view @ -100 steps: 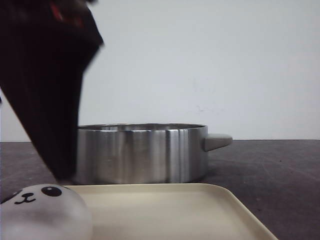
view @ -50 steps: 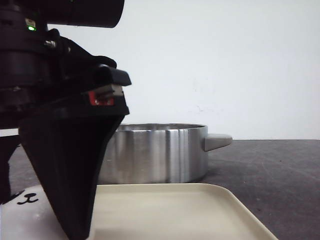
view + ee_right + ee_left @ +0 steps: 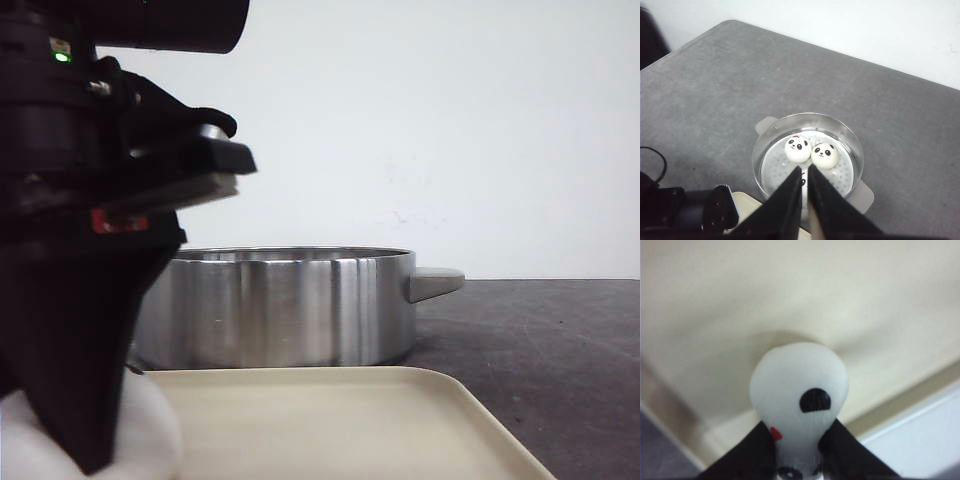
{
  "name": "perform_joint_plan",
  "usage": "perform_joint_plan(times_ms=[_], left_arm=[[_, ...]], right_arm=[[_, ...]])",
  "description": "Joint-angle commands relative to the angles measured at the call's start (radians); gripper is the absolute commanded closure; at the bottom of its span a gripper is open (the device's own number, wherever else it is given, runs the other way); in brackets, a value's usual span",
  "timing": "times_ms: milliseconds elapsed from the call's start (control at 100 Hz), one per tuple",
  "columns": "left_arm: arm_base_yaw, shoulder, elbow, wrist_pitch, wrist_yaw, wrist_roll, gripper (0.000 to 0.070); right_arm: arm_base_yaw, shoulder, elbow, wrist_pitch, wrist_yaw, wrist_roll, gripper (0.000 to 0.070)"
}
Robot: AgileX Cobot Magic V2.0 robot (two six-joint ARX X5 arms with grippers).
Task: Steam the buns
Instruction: 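Close the left gripper on the last bun and lift it, then lower the bun into the steamer with the left gripper and release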
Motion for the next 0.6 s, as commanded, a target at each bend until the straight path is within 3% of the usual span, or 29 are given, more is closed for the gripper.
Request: perform_joint_plan(times_ms=[0,130,260,350,590], left_arm=[[-0.019,-0.044,0.058,0.003,-0.008,0.037,0.0700],[-0.018,-0.126,0.173,-0.004,-0.011,0.077,0.0700],[0.018,-0.137,0.325,-0.030,-0.085,0.172,0.0700],[0.065,-0.109,0.425,-0.060,-0.120,0.251,0.0700],[0.237,-0.001,0.564,-0.057,-0.121,0.389,0.0700]], right_arm=[[0.013,0.008,0.017,0.003,0.004,0.010,0.0690],[0.013,0.008,0.017,0.005,0.004,0.011,0.0690],[0.013,0.008,0.017,0.011,0.004,0.011,0.0690],[0.013,0.008,0.017,0.010,0.004,0.011,0.0690],[0.013,0.008,0.017,0.010,0.007,0.014,0.0690]])
